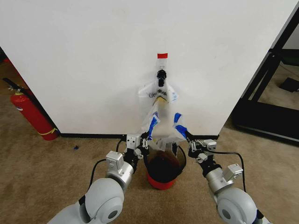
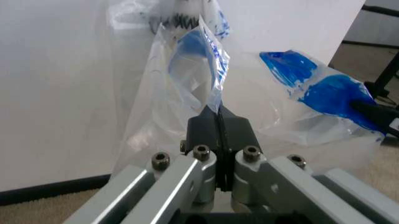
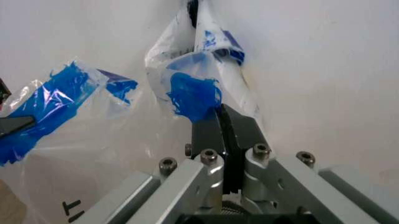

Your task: Pick up the garbage bag from the wall and place it over the trash bin.

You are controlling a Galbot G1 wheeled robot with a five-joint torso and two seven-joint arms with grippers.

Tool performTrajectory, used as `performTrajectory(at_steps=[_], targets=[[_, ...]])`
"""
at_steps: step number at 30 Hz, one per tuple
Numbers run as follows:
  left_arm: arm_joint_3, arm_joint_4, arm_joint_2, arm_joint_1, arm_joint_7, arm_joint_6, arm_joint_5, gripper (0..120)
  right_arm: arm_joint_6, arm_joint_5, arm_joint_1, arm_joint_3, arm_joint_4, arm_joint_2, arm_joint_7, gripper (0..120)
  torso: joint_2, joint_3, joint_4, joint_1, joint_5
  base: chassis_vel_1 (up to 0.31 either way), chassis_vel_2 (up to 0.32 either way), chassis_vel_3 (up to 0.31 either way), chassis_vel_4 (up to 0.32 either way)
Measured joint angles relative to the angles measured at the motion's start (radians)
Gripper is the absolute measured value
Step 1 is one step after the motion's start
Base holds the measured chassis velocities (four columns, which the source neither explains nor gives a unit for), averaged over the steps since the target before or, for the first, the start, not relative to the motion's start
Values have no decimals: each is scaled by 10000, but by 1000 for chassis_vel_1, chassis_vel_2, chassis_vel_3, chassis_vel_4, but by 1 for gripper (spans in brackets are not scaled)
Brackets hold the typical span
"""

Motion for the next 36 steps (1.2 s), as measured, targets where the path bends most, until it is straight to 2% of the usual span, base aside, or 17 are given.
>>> performTrajectory(at_steps=[5,17,23,29,36], targets=[[-207,-381,99,122,0,-41,12,0,2,152,-45,209,290,-36,37,0,0,0,1,0,0,0,0,0,0],[-341,-1574,172,-100,291,-271,12,0,-419,1290,-548,1187,2394,71,650,0,0,0,0,0,0,0,0,0,0],[-324,-1871,233,-432,540,-478,0,0,-575,1597,-975,1562,3125,165,758,0,0,-1,-1,0,-1,0,0,0,0],[-339,-1724,259,-527,652,-651,-5,0,-572,1584,-1126,1690,3184,271,761,0,0,0,0,0,1,0,0,0,0],[-5,-1225,-155,-795,644,-729,45,0,-539,1560,-707,1661,2979,385,863,0,0,0,1,0,1,0,0,0,0]])
